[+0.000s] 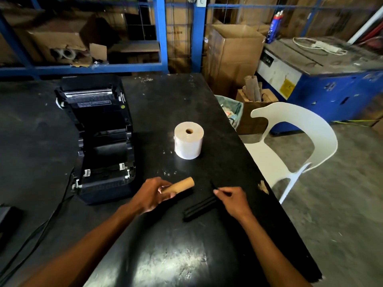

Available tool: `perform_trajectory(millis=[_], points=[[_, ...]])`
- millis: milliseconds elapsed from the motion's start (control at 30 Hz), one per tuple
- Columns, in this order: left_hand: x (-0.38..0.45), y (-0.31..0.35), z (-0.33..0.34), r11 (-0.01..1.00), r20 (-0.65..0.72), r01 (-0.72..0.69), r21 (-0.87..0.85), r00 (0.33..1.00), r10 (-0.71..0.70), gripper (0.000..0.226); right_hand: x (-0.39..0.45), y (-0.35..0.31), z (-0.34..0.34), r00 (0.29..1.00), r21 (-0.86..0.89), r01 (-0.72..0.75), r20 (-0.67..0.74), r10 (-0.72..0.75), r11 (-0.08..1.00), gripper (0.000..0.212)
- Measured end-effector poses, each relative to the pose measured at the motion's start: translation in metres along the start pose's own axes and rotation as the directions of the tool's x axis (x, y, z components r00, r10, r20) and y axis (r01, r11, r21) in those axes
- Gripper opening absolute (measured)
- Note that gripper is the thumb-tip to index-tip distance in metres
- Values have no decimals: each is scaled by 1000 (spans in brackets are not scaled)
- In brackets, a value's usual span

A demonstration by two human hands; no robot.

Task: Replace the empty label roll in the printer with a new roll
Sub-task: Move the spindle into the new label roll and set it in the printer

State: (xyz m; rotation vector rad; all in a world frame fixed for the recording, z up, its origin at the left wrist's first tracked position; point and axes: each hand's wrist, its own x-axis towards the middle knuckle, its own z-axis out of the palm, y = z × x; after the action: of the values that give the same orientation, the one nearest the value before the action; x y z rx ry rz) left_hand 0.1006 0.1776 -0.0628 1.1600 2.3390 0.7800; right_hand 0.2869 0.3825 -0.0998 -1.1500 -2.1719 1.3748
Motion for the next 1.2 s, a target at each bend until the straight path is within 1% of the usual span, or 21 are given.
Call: perform_trajectory(millis=[33,167,300,367,433,500,567,633,667,733,767,833,900,933,1000,1067,1133,1200], points=[[3,3,7,1000,15,-10,18,1000,10,35,-4,0,8,1000,-8,1,13,-1,1000,18],[9,10,29,991,87,-44,126,996,34,37,-13,5,24,999,-39,19,-33,-21,999,12],[9,6,40,976,136,-65,210,990,37,39,-17,6,25,996,-125,25,-76,-35,992,17],[11,4,42,969,148,-81,233,988,47,44,-15,3,22,998,-122,12,-66,-20,992,20],[13,3,39,972,149,-95,217,987,64,48,-9,-3,18,996,-90,-1,-93,-7,996,21],[20,4,31,988,94,-81,128,993,70,45,3,-13,14,990,-27,25,-137,-28,999,19],[32,10,24,999,-20,-30,-18,999,29,39,17,-29,11,987,43,60,-152,-52,997,17],[52,20,14,974,-129,52,-220,988,-81,29,39,-51,11,988,61,93,-126,-85,994,21],[63,25,8,940,-150,95,-327,977,-151,25,51,-64,12,989,48,116,-102,-110,992,26],[83,34,-4,848,-119,172,-501,957,-265,23,74,-88,18,979,-17,197,-53,-197,980,36],[92,38,-9,793,-81,207,-572,949,-306,24,84,-98,21,969,-73,243,-25,-246,967,41],[106,43,-13,663,29,287,-691,928,-371,34,104,-115,32,950,-228,312,56,-307,922,52],[116,45,-13,572,118,350,-742,908,-403,47,118,-126,46,936,-398,350,129,-327,848,60],[119,45,-13,541,136,364,-758,900,-415,50,123,-130,53,936,-468,350,151,-317,811,63],[123,41,-13,500,145,379,-779,884,-444,56,130,-133,67,952,-563,305,166,-256,768,67],[123,35,-15,482,154,391,-784,875,-459,60,133,-134,78,967,-608,252,128,-220,753,65],[122,32,-15,469,155,396,-790,868,-471,59,134,-134,80,969,-616,238,95,-230,750,60],[122,33,-16,459,135,401,-793,849,-511,56,135,-131,75,972,-549,229,84,-220,804,58]])
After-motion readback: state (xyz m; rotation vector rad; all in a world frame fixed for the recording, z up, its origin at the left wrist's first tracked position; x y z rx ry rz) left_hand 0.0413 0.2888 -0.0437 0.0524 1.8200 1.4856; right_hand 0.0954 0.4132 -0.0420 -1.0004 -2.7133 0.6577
